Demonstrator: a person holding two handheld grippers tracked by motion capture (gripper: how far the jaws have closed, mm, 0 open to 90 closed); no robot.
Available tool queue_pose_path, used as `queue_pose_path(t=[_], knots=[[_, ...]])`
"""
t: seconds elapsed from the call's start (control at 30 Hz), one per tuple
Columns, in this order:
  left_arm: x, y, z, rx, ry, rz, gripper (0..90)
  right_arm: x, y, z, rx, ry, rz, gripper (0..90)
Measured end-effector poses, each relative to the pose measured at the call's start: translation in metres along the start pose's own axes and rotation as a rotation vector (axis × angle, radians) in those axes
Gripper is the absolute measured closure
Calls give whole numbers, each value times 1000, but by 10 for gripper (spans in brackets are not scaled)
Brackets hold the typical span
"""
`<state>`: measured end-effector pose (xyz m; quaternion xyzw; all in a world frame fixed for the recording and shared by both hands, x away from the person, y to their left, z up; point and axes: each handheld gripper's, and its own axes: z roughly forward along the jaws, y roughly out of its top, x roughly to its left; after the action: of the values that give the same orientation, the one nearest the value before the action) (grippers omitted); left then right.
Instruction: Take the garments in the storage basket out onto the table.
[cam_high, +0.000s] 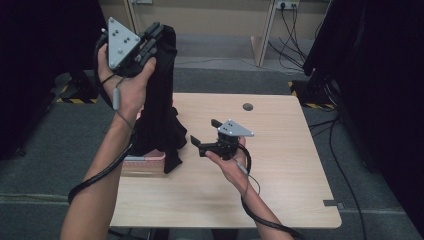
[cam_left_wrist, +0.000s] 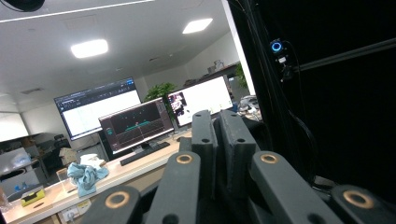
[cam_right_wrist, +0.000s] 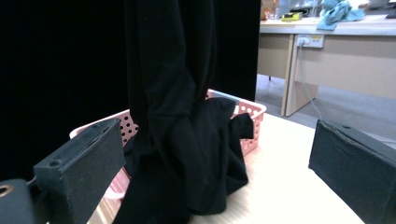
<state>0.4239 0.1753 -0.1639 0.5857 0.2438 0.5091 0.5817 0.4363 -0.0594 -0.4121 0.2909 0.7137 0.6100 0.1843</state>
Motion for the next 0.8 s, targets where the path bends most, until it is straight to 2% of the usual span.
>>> queue_pose_path(t=[0.33, 0.63, 0.8], knots=[[-5, 3, 2, -4, -13, -5, 846, 18, 6, 41, 22, 47, -16, 32], [-4, 3, 2, -5, -13, -6, 845, 22, 8, 70, 51, 60, -5, 47], [-6, 4, 3, -4, -20, -5, 845, 25, 7, 83, 65, 59, -9, 103]])
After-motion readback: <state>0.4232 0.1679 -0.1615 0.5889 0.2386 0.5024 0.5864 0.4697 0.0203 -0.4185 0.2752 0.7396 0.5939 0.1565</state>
